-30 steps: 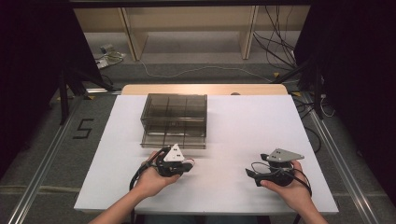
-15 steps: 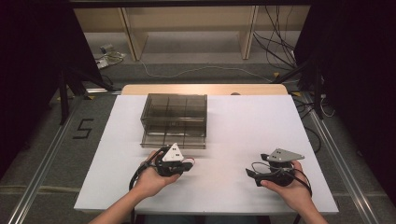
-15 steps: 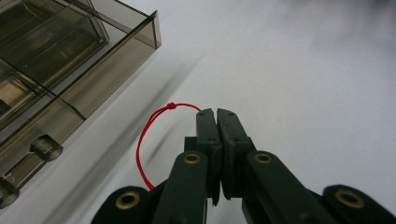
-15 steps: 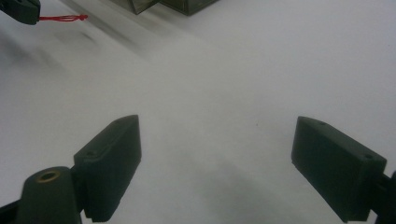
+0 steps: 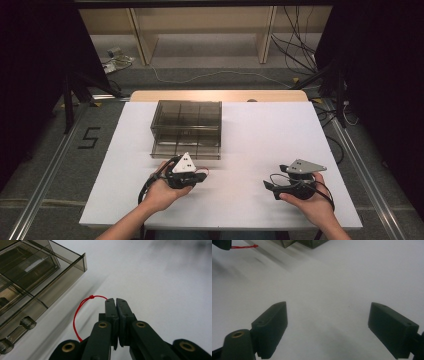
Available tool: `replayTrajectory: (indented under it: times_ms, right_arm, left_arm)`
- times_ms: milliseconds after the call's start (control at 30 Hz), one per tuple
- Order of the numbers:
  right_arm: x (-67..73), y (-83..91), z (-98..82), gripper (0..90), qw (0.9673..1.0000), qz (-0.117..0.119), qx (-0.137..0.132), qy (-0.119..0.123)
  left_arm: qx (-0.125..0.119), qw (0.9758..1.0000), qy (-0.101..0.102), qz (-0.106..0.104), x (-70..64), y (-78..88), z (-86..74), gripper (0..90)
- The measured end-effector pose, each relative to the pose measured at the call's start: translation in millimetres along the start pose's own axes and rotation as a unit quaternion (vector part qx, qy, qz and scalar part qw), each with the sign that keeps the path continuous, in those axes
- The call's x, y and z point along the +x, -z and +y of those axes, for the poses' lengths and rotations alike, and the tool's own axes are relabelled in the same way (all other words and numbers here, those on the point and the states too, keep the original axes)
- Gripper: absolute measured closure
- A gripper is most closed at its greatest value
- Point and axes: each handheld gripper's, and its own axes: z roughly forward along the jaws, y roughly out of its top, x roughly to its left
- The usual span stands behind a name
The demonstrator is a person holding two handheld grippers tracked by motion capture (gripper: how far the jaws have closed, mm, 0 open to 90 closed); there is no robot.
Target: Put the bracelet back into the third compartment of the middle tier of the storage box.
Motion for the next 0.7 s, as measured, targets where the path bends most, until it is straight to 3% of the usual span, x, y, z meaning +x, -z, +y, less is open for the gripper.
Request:
replayTrajectory:
  times_ms: [700]
  right_arm:
    - [0.2,0.0,0.1,16.6,1.0000,0.000,0.000,0.000]
  left_arm:
    - [-0.022,0.9997,-0.005,0.012,-0.5,2.0,3.1,88.2]
